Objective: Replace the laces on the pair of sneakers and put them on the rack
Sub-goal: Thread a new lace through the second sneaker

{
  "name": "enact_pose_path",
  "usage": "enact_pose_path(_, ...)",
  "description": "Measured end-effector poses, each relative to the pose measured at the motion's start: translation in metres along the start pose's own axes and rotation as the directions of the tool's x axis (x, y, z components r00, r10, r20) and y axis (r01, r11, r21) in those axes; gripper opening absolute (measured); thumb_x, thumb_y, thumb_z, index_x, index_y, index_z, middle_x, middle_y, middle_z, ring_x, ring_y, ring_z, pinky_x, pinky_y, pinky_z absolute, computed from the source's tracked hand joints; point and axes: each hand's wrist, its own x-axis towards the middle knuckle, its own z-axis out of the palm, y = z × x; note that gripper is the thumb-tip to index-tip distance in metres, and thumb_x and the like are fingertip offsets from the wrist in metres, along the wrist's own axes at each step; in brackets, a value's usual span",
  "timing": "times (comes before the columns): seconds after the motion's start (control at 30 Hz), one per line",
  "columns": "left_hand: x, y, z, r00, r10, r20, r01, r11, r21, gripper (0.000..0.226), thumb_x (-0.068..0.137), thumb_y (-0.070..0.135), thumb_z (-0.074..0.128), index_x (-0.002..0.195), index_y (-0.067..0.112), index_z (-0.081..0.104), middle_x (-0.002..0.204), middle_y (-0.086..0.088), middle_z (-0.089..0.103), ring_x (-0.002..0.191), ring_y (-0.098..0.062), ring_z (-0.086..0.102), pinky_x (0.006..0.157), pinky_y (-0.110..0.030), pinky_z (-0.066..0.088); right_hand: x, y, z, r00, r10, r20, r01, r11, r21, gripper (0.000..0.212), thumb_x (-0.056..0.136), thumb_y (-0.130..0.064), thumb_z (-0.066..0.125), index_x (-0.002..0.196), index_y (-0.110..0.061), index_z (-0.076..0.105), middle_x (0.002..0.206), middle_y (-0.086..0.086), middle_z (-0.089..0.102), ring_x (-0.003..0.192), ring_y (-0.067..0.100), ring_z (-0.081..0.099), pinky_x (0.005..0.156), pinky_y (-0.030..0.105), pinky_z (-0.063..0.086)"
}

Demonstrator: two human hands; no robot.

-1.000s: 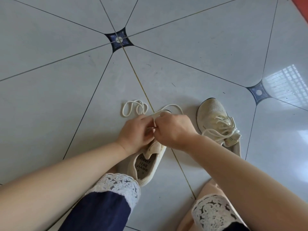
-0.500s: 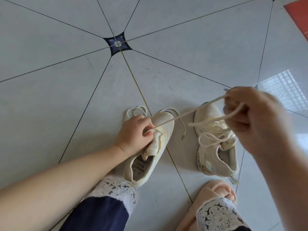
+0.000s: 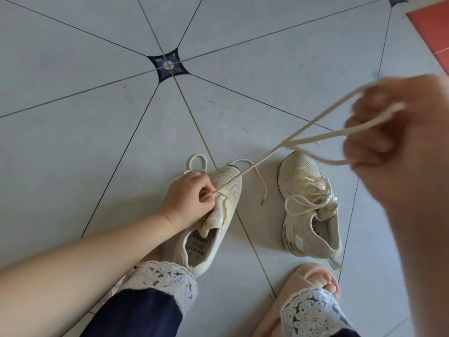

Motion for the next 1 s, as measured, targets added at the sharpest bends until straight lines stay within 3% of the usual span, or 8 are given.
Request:
enact_pose_path(0.17,0.000,0.006,-0.003,0.999,-0.042,-0.016,0.041,0.998,-0.038,0.016,0.070,0.012,0.069,0.067,0.015,0.054,0.074,0.006,0.057,0.075,-0.014,0.052,0.070,-0.030,0.044,0.006,0.055,0.055,0.994,0.106,-0.024,-0.108,0.961,-0.255,0.027,0.078,-0.024,0.065,0.051,-0.019,0.064,0.049,-0.008,0.036,0.036,0.005,0.023,0.035,0.012,0.018)
enact_pose_path(0.27,-0.001,0.004,-0.006,0.998,-0.055,0.019,0.056,0.997,-0.058,0.019,0.072,0.018,0.070,0.070,0.022,0.051,0.074,0.012,0.053,0.076,-0.011,0.050,0.073,-0.028,0.043,0.012,0.081,0.064,0.979,0.198,0.042,-0.150,0.849,-0.506,0.026,0.088,-0.035,0.059,0.077,-0.016,0.074,0.051,-0.007,0.035,0.042,0.008,0.029,0.041,0.019,0.026)
enact_pose_path(0.37,-0.003,0.002,-0.010,0.995,-0.085,0.042,0.089,0.992,-0.091,0.010,0.076,0.020,0.067,0.082,0.019,0.059,0.084,0.011,0.056,0.088,-0.010,0.050,0.083,-0.025,0.040,0.018,0.100,0.067,0.980,0.197,0.032,-0.131,0.756,-0.642,0.046,0.091,-0.033,0.052,0.099,0.012,0.057,0.062,0.008,0.028,0.059,0.023,0.023,0.056,0.032,0.023)
enact_pose_path(0.43,-0.005,0.004,-0.013,0.991,-0.130,0.005,0.129,0.975,-0.182,0.010,0.078,0.014,0.063,0.085,0.020,0.058,0.085,0.011,0.054,0.088,-0.009,0.049,0.081,-0.015,0.037,0.019,0.108,0.065,0.980,0.198,-0.033,-0.172,0.746,-0.644,0.038,0.093,-0.023,0.049,0.099,0.014,0.057,0.063,0.011,0.033,0.060,0.025,0.025,0.059,0.034,0.025)
enact_pose_path(0.57,-0.001,0.019,-0.021,0.978,-0.197,-0.070,0.162,0.927,-0.338,0.007,0.086,0.015,0.059,0.093,0.017,0.060,0.089,0.007,0.059,0.083,-0.004,0.054,0.071,-0.002,0.036,0.020,0.117,0.059,0.983,0.149,-0.110,-0.183,0.675,-0.715,0.027,0.093,-0.013,0.046,0.098,0.006,0.064,0.060,-0.012,0.059,0.051,0.009,0.045,0.063,0.032,0.042)
enact_pose_path(0.73,0.008,0.041,-0.030,0.967,-0.253,0.037,0.224,0.768,-0.601,0.011,0.088,0.017,0.058,0.099,0.019,0.059,0.095,0.010,0.065,0.088,0.007,0.060,0.080,-0.010,0.046,0.018,0.112,0.060,0.986,0.160,-0.055,-0.168,0.907,-0.386,0.029,0.093,-0.004,0.047,0.095,-0.025,0.067,0.071,-0.010,0.067,0.072,0.002,0.058,0.076,0.020,0.044)
enact_pose_path(0.87,0.016,0.058,-0.038,0.983,-0.135,0.124,0.183,0.665,-0.724,0.025,0.092,0.009,0.051,0.100,0.032,0.051,0.086,0.019,0.068,0.089,0.005,0.062,0.081,-0.011,0.046,0.021,0.106,0.063,0.993,0.100,0.063,-0.097,0.994,-0.058,0.025,0.093,0.002,0.045,0.081,-0.014,0.061,0.078,-0.003,0.068,0.072,0.008,0.064,0.071,0.019,0.049)
enact_pose_path(1.0,0.025,0.063,-0.047,0.985,-0.129,0.117,0.173,0.648,-0.741,0.024,0.091,0.013,0.054,0.099,0.036,0.054,0.076,0.011,0.067,0.084,-0.009,0.065,0.084,-0.027,0.050,0.021,0.105,0.062,0.993,0.050,0.108,-0.047,0.999,-0.023,0.023,0.090,0.000,0.051,0.080,-0.016,0.064,0.066,-0.007,0.065,0.066,0.010,0.061,0.065,0.019,0.048)
